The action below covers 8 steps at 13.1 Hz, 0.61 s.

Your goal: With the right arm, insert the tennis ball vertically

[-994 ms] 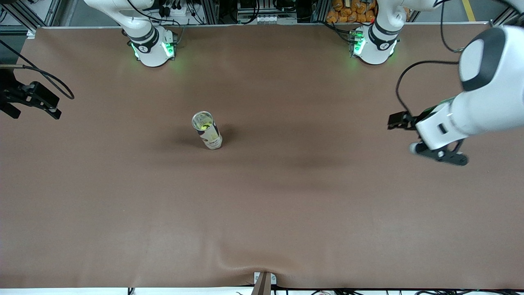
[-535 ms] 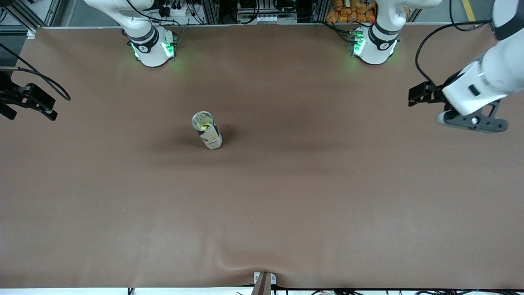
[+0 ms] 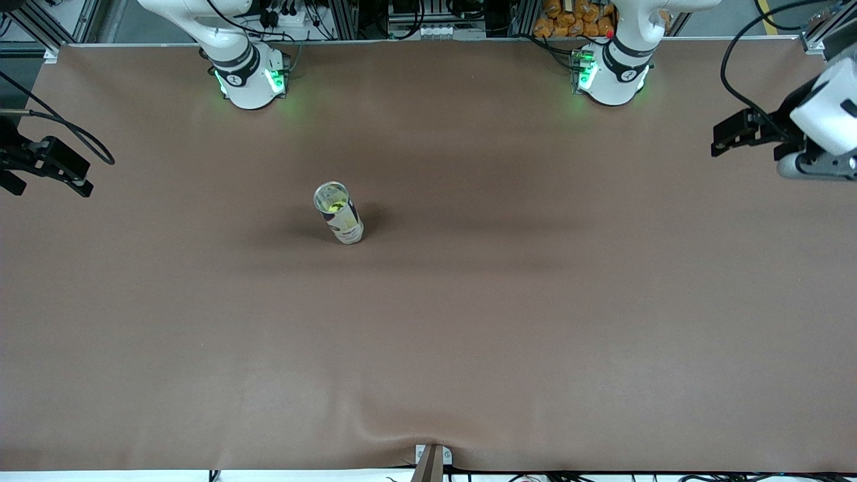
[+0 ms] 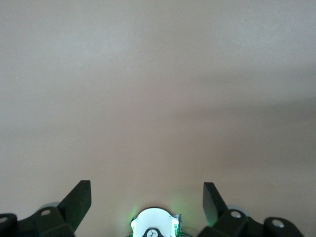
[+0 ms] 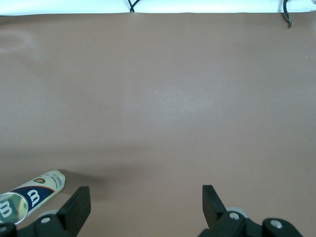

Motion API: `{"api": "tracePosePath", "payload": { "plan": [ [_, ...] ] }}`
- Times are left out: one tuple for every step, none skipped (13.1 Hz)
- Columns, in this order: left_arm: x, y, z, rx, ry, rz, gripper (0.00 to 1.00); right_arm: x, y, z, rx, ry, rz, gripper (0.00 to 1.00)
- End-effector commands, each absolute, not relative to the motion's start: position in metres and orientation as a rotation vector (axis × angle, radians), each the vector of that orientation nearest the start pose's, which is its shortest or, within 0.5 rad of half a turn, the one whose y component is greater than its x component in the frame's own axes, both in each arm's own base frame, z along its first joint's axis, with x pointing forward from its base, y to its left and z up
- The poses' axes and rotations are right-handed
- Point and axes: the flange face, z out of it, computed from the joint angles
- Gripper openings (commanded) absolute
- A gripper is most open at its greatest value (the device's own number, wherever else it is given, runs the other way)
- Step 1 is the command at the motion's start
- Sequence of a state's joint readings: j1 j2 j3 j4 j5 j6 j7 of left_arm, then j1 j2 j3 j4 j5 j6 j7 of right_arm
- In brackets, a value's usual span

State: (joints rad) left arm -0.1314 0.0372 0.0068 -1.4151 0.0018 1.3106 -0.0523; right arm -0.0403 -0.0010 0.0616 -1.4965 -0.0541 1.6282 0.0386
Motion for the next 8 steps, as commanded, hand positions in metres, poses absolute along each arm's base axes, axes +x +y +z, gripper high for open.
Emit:
{"api": "tracePosePath", "payload": {
  "plan": [
    [0.516,-0.066,0.672,-3.092,0.113,0.19,1.0,0.562,0.006,0.669,-3.199,0.022,-0.215,1.0],
    [0.514,-0.064,0.676,-3.098,0.112,0.179,1.0,0.562,0.007,0.668,-3.199,0.019,-0.212,1.0],
    [0.512,-0.062,0.679,-3.102,0.109,0.173,1.0,0.563,0.007,0.666,-3.199,0.021,-0.207,1.0],
    [0.512,-0.059,0.681,-3.107,0.105,0.164,1.0,0.564,0.005,0.665,-3.198,0.025,-0.222,1.0],
    [0.512,-0.056,0.682,-3.11,0.118,0.16,1.0,0.566,0.004,0.664,-3.196,0.026,-0.253,1.0],
    [0.512,-0.055,0.682,-3.11,0.146,0.16,1.0,0.567,0.003,0.662,-3.196,0.03,-0.251,1.0],
    [0.515,-0.053,0.68,-3.108,0.144,0.163,1.0,0.567,0.003,0.662,-3.196,0.03,-0.251,1.0],
    [0.516,-0.046,0.68,-3.112,0.123,0.161,1.0,0.566,0.003,0.663,-3.196,0.028,-0.251,1.0]
  ]
}}
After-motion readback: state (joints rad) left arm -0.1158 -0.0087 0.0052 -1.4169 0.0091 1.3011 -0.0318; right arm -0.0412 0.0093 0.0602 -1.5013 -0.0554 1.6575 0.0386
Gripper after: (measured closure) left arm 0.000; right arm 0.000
